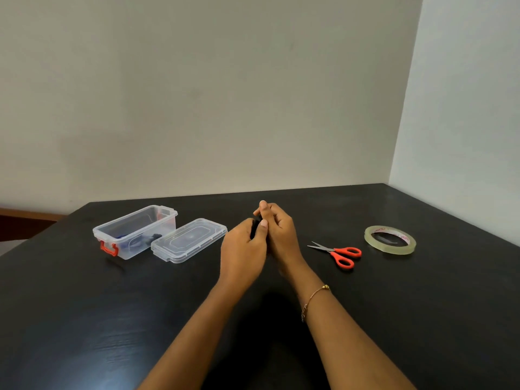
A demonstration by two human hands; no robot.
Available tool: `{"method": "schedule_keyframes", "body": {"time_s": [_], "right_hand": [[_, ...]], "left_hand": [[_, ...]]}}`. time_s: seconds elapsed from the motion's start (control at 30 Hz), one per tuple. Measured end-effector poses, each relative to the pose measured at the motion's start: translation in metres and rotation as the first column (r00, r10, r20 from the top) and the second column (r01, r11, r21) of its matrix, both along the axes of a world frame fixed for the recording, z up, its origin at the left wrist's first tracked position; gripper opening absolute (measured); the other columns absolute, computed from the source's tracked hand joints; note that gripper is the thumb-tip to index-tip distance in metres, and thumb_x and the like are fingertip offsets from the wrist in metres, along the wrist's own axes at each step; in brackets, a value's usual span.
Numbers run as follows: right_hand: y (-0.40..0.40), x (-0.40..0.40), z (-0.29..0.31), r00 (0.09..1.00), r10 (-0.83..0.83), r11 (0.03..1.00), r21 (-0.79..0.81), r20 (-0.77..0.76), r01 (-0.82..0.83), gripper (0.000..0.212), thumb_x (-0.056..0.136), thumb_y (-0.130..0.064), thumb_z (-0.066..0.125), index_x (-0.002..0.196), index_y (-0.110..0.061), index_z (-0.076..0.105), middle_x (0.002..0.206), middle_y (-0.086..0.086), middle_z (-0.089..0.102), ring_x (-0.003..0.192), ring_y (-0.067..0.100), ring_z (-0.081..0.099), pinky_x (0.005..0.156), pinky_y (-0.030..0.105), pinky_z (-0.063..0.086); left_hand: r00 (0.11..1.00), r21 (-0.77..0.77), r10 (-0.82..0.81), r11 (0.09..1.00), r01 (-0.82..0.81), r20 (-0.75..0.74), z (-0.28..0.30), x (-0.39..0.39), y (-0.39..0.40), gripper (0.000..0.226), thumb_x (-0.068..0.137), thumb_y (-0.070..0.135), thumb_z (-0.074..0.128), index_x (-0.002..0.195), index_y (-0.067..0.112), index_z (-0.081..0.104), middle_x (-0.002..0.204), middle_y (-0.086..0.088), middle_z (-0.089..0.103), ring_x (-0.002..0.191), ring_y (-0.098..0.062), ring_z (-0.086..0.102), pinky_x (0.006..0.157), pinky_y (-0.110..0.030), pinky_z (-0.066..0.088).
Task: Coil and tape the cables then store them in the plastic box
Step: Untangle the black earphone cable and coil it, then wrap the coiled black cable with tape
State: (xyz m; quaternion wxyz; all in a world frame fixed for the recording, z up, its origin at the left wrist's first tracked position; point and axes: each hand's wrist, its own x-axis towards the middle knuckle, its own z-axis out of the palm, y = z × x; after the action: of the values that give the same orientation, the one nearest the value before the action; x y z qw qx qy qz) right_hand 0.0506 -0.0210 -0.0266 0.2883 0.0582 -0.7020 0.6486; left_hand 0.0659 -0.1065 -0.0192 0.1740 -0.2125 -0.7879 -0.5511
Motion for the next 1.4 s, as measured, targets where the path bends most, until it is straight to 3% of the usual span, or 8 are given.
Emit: {"method": "schedule_keyframes", "body": {"time_s": [0.1,0.23,0.5,0.63,0.8,0.97,1.17,1.4], "right_hand": [[0.015,0.003,-0.002,0.993,-0.12,0.992,-0.028,-0.014,0.12,0.03,0.096,-0.03,0.043,0.074,-0.014,0.055,0.062,-0.002,0.051,0.058,0.005,0.049,0.056,0.017,0.042],[0.043,0.005,-0.01,0.963,-0.269,0.962,0.053,0.021,0.267,0.031,0.096,-0.029,0.044,0.079,-0.007,0.057,0.065,-0.003,0.053,0.062,0.004,0.05,0.055,0.012,0.041],[0.063,0.004,-0.025,0.915,-0.39,0.846,0.432,0.104,0.311,0.027,0.097,-0.032,0.041,0.103,-0.012,0.057,0.085,-0.001,0.06,0.076,0.009,0.056,0.06,0.012,0.039],[0.096,0.011,-0.028,0.882,-0.462,0.647,0.715,0.091,0.265,0.037,0.097,-0.041,0.036,0.113,-0.017,0.059,0.103,0.004,0.054,0.094,0.017,0.051,0.072,0.025,0.036],[0.152,0.025,-0.039,0.54,-0.842,0.233,0.902,0.0,0.363,0.026,0.095,-0.017,0.045,0.117,-0.02,0.058,0.12,0.007,0.042,0.114,0.026,0.036,0.09,0.04,0.035],[0.165,0.03,-0.041,0.421,-0.889,0.305,0.917,0.178,0.256,0.035,0.095,-0.013,0.044,0.126,-0.027,0.053,0.136,0.013,0.041,0.132,0.031,0.028,0.108,0.055,0.021],[0.168,0.032,-0.035,0.426,-0.881,0.317,0.924,0.205,0.212,0.039,0.091,-0.006,0.051,0.126,-0.024,0.055,0.126,0.011,0.055,0.119,0.028,0.047,0.102,0.044,0.039],[0.157,0.027,-0.019,0.685,-0.699,0.559,0.756,0.207,0.341,0.048,0.086,0.008,0.05,0.127,-0.016,0.056,0.131,0.012,0.052,0.119,0.028,0.049,0.098,0.034,0.042]], "left_hand": [[0.994,-0.145,0.087,0.985,-0.095,-0.061,0.003,-0.001,0.018,0.027,0.098,0.026,0.039,0.083,0.012,0.057,0.081,0.0,0.05,0.084,-0.016,0.047,0.072,-0.028,0.039],[0.93,0.155,-0.149,0.983,0.101,0.337,0.002,0.0,0.049,0.025,0.097,0.021,0.042,0.081,0.01,0.057,0.084,-0.007,0.056,0.074,-0.013,0.053,0.058,-0.019,0.047],[0.808,0.291,-0.18,0.957,0.011,0.56,-0.02,-0.019,0.069,0.027,0.095,0.023,0.047,0.085,0.004,0.063,0.08,-0.012,0.061,0.074,-0.021,0.056,0.074,-0.04,0.051],[0.846,0.22,-0.155,0.974,0.046,0.51,-0.026,-0.026,0.074,0.028,0.095,0.022,0.047,0.072,0.009,0.053,0.064,-0.003,0.049,0.058,-0.012,0.042,0.058,-0.027,0.038],[0.883,0.171,-0.1,0.985,0.023,0.459,-0.032,-0.027,0.074,0.03,0.097,0.026,0.042,0.073,0.009,0.049,0.064,-0.002,0.048,0.055,-0.012,0.042,0.054,-0.024,0.036],[0.889,0.165,-0.116,0.985,0.047,0.443,-0.033,-0.021,0.074,0.028,0.098,0.026,0.041,0.077,0.009,0.05,0.065,-0.002,0.051,0.054,-0.011,0.046,0.055,-0.023,0.039],[0.859,0.176,-0.081,0.984,-0.01,0.506,-0.037,-0.027,0.073,0.026,0.097,0.028,0.042,0.078,0.01,0.046,0.073,-0.007,0.046,0.064,-0.017,0.041,0.06,-0.033,0.039],[0.824,0.325,-0.166,0.945,-0.023,0.541,-0.029,-0.026,0.067,0.024,0.098,0.024,0.04,0.081,0.008,0.047,0.069,-0.003,0.048,0.059,-0.013,0.043,0.055,-0.023,0.037]]}}
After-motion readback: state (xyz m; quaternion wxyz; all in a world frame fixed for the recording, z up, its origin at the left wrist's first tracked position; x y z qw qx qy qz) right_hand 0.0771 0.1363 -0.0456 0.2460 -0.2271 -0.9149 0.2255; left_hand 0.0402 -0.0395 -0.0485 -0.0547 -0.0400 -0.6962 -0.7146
